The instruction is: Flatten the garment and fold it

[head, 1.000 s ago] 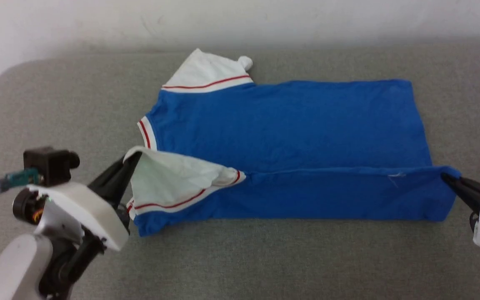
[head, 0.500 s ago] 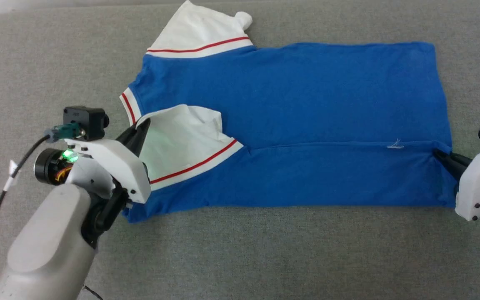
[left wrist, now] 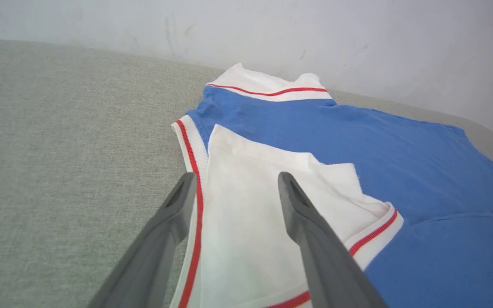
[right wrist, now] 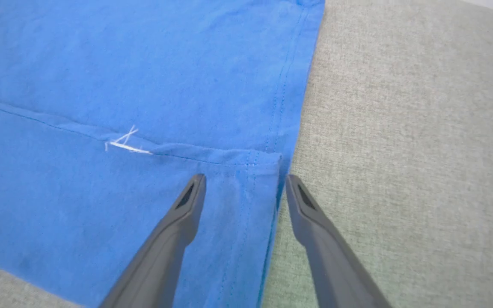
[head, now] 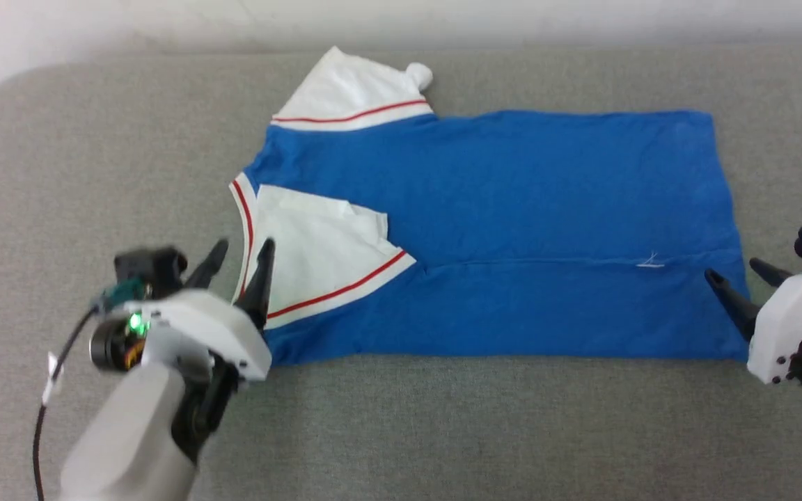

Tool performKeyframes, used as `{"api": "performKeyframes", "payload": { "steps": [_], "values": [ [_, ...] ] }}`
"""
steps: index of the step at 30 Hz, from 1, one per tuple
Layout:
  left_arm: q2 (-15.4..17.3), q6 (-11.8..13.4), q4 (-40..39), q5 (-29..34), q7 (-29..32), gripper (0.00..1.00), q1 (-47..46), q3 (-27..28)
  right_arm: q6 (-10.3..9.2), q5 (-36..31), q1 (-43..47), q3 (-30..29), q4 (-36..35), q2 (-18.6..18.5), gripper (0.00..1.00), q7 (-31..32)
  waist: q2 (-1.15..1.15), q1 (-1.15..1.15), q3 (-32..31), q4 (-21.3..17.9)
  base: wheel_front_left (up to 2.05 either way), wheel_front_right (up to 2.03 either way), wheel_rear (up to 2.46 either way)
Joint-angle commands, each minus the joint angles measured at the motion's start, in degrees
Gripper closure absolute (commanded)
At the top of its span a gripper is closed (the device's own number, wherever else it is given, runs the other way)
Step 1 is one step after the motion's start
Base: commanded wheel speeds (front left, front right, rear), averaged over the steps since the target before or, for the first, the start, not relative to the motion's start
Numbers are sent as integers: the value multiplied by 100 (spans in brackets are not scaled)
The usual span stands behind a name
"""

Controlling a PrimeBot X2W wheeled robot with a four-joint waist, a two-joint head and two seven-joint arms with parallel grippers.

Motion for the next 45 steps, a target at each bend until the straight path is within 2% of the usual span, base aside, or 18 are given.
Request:
{"api": "performKeyframes", "payload": {
  "steps": [1, 5, 8, 12, 17, 24, 28, 30, 31, 32, 33, 40, 45],
  "values": [
    [-43, 117, -76, -71, -83, 0, 248, 73, -12, -152, 175, -226, 44, 184, 0, -32, 0, 0, -308, 22, 0, 0, 0],
    [-36, 462, -387, -134, -157, 0, 819, 169, -12, -861, 574, -1048, 83, 665, 0, 85, 0, 0, -537, -2, 0, 0, 0],
    [23, 753, -689, -109, -136, 0, 1222, 196, -12, -1659, 919, -1795, 7, 1095, 0, 360, 0, 0, -627, -22, 0, 0, 0],
    [94, 1053, -1062, -72, 46, 0, 1627, 141, -12, -2303, 1412, -2643, -625, 1925, 0, 801, 0, 0, -664, -34, 0, 0, 0],
    [224, 1268, -1349, -78, 643, 0, 1894, -70, -12, -2649, 1922, -3147, -1656, 2671, 0, 1324, 0, 0, -600, -86, 0, 0, 0],
    [331, 1655, -1343, 45, 913, 0, 1867, -70, -12, -2735, 2257, -3318, -2595, 2969, 0, 1731, 0, 0, -361, -196, 0, 0, 0],
    [355, 1730, -1120, 79, 1136, 0, 1780, -156, -12, -2734, 2292, -3363, -2885, 3018, 0, 1829, 0, 0, -196, -262, 0, 0, 0],
    [314, 1685, -1038, 6, 1287, 0, 1743, -206, -12, -2742, 2293, -3383, -2977, 3030, 0, 1855, 0, 0, -135, -275, 0, 0, 0],
    [289, 1630, -983, -46, 1363, 4, 1728, -237, -12, -2751, 2294, -3393, -3012, 3035, 0, 1865, 0, 0, -117, -278, 0, 0, 0],
    [267, 1565, -931, -94, 1418, 71, 1717, -266, -12, -2765, 2294, -3399, -3038, 3037, 0, 1876, 0, 0, -104, -281, 0, 0, 0],
    [245, 1506, -876, -134, 1436, 100, 1705, -280, -12, -2777, 2294, -3403, -3057, 3039, 0, 1887, 0, 0, -99, -281, 0, 0, 0],
    [66, 1159, -713, -233, 973, 100, 1671, -260, -12, -2830, 2429, -3383, -2966, 2747, 0, 1986, 0, 0, -359, -111, 0, 0, 0],
    [51, 1091, -874, -195, 636, 100, 1665, -191, -12, -2935, 2364, -3627, -2778, 2692, 0, 1961, 0, 0, -489, 28, 0, 0, 0]
  ]
}}
